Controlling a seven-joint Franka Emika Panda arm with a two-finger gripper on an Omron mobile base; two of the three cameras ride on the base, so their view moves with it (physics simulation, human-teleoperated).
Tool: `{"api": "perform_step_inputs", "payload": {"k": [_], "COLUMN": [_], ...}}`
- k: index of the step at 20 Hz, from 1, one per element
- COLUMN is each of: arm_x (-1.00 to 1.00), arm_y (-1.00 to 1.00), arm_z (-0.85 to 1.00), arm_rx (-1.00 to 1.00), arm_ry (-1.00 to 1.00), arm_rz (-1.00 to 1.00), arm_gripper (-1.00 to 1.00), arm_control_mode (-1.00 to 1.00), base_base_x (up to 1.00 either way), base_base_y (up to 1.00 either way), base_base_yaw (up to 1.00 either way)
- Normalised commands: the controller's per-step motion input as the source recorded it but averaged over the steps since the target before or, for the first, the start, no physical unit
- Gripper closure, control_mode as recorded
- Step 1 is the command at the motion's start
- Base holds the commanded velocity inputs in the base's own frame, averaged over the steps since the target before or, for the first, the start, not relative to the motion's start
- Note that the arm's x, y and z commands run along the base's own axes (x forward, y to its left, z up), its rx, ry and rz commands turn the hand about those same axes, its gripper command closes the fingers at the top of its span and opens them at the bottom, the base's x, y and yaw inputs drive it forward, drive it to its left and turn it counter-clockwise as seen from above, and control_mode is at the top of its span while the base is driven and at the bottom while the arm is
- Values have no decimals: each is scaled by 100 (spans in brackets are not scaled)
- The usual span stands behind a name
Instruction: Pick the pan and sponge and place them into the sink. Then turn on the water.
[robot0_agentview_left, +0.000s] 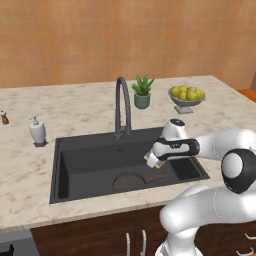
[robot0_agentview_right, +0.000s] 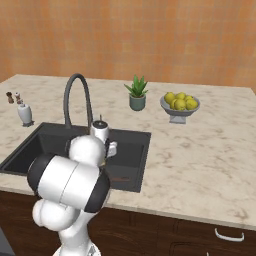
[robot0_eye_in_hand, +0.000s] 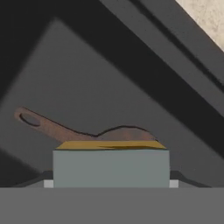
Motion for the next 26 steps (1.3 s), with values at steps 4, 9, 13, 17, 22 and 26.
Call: {"api": "perform_step_inputs", "payload": {"k": [4,9,13,17,22,26], "arm_x": [40,43,24,48,35,19], "arm_y": [-3,-13,-16,-18,-25,-21], "arm_z": [-16,0,0,0,0,-4], "arm_rx": [8,0,0,0,0,0], "arm_ry": [0,1,0,2,4,5], "arm_rz": [33,27,23,21,15,13], "arm_gripper": [100,100,100,100,100,100], "arm_control_mode": [-100,-100,-100,-100,-100,-100], "base_base_x": [0,0,0,0,0,0], "base_base_y": [0,0,0,0,0,0], "base_base_yaw": [0,0,0,0,0,0]}}
